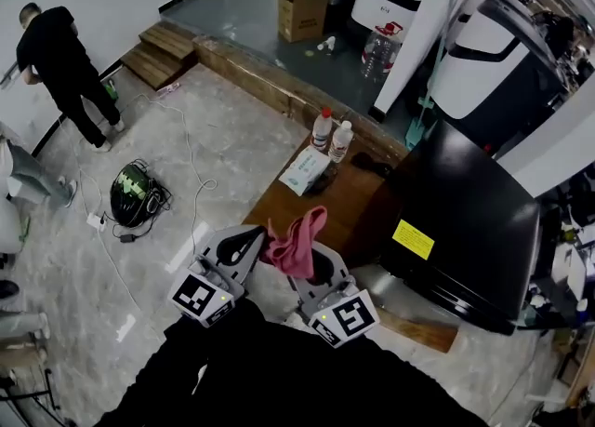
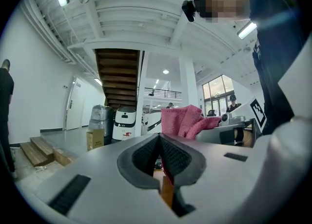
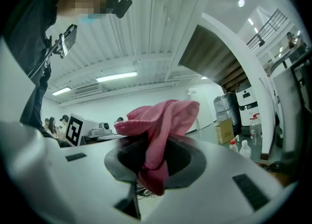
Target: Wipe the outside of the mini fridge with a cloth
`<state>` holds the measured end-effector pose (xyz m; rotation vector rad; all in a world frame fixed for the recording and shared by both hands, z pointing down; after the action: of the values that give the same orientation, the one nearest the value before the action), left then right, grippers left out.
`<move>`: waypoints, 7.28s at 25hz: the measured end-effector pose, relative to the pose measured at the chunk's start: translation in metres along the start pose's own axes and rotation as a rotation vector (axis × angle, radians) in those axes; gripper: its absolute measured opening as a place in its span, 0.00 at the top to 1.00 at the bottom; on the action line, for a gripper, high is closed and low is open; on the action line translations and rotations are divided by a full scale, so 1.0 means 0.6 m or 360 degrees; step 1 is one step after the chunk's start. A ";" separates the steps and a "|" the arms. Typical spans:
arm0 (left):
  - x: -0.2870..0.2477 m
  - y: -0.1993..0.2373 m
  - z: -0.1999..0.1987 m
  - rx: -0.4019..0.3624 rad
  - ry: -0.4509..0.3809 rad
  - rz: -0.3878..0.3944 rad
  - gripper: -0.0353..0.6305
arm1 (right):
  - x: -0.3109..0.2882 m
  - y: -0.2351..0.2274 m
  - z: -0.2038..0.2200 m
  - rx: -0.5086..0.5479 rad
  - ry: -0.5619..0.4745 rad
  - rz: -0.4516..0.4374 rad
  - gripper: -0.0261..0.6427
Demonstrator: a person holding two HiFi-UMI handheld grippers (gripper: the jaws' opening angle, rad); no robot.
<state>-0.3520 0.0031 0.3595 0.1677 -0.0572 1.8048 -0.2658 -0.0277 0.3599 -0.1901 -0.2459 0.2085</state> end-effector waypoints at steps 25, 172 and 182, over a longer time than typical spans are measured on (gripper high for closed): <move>-0.505 0.177 0.027 0.0100 -0.0094 0.1178 0.94 | -0.126 -0.449 -0.049 -0.0240 -0.0842 0.1575 0.82; -0.335 -0.031 0.676 0.0164 0.1085 0.1880 0.94 | 0.248 -0.408 0.571 -0.1603 -0.1731 0.2815 0.83; -0.319 0.014 0.595 0.0220 0.0969 0.1854 0.94 | 0.200 -0.374 0.519 -0.1416 -0.1314 0.2551 0.83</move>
<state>-0.2860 -0.2292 0.6847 -0.4162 0.4994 2.9405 -0.1921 -0.1660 0.7302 -1.1855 -0.9738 1.7987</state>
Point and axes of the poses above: the fingertips, and each gripper's own axes: x backward along the fingers, y to its left, z out of its underside, the point moved 3 cm from there along x, backward along the fingers, and after that the axes turned 10 degrees about -y, right-handed, at the moved point
